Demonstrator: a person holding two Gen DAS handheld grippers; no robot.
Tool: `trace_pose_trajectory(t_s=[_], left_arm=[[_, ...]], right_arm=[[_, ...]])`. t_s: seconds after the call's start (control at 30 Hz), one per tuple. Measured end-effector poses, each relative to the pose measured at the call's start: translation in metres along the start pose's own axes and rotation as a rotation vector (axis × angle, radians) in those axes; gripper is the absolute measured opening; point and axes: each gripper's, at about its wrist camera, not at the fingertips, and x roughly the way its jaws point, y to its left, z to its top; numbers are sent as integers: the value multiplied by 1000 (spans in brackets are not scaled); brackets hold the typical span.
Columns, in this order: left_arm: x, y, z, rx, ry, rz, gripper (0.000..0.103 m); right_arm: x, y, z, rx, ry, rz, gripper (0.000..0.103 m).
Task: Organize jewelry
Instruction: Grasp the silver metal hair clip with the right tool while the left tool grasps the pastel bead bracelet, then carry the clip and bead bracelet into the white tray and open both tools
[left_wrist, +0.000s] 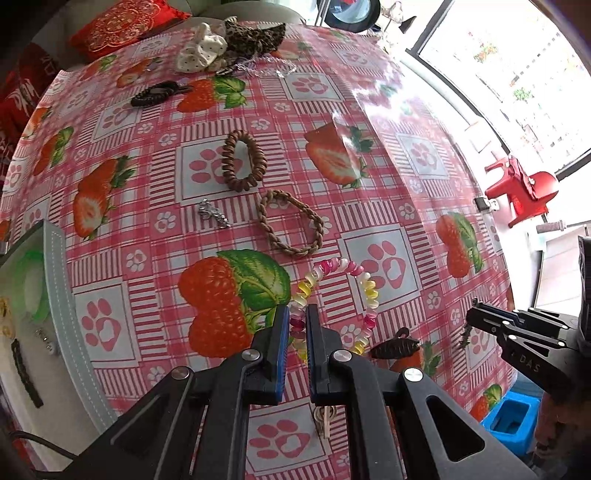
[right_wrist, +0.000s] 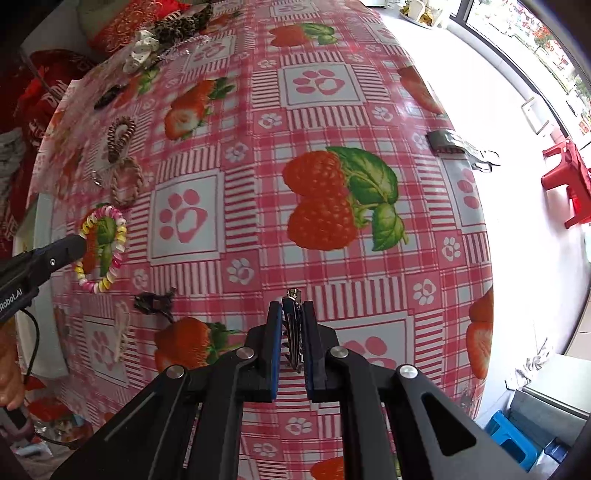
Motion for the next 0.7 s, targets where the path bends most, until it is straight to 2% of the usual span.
trace_pose_trajectory(t_s=[0.37,0.7], left_arm=[[-27,18,-6,-72,-68,7,15],[-64,70,-31,-202,-135,42,15]], right_arm=[[-3,39,13,-32,-35,38,11],[-27,101,30,-143,-74,105,10]])
